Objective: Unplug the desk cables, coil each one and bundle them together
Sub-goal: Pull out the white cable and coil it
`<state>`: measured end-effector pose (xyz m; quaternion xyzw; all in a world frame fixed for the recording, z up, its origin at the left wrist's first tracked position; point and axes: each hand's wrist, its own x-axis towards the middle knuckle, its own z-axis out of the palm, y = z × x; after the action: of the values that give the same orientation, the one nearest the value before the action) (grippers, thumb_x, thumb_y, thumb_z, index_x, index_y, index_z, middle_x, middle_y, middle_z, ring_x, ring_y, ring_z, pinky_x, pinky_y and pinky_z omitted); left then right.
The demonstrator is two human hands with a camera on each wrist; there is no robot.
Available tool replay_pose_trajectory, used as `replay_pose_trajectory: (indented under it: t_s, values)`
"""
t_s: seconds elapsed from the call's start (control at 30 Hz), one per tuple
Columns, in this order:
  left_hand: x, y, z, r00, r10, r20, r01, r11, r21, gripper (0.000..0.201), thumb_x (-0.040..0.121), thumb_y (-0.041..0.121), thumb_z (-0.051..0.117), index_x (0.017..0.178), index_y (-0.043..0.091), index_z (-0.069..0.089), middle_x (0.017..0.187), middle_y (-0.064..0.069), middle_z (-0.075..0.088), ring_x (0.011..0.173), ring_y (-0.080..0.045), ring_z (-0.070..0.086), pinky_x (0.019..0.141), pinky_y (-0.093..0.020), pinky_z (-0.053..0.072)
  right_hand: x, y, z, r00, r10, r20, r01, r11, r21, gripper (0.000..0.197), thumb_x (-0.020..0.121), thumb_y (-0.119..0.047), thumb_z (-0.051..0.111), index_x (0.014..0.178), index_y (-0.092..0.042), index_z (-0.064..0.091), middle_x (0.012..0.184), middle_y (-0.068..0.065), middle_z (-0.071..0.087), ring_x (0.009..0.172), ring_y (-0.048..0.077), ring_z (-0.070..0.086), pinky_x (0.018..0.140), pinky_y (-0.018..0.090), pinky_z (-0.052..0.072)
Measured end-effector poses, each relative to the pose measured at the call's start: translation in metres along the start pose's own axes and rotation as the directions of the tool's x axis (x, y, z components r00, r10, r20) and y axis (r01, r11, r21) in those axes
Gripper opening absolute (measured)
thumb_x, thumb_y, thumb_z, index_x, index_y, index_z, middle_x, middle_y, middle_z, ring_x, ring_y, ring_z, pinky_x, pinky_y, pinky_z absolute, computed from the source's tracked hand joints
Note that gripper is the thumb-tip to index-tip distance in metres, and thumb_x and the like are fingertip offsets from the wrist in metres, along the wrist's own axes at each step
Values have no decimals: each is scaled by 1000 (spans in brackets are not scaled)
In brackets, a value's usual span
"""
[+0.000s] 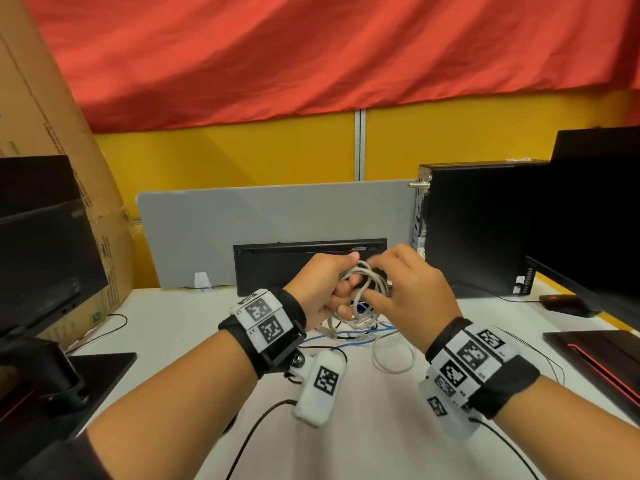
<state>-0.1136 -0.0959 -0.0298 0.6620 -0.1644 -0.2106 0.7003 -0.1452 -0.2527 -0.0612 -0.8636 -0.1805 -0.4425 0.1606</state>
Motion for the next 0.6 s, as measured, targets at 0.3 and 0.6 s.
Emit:
replay_pose_trajectory:
  t_s: [0.3,0.6]
  values:
    - [6,-2,-6,997,-68,-23,66,996,-62,34,100,30,45,71,13,50,48,5,27,37,-9,19,36,-19,27,-10,7,5,909,-348,-229,345,937,-58,16,93,-18,64,89,-6,73,85,6,66,66,19,58,52,30,49]
    - [9,-12,-10,973,190,-130,-133,925,356,34,95,29,57,70,8,68,50,-2,40,40,-13,34,42,-24,35,5,-8,3,825,511,240,-502,470,726,36,95,-35,57,69,-16,75,65,4,71,59,20,68,52,31,57]
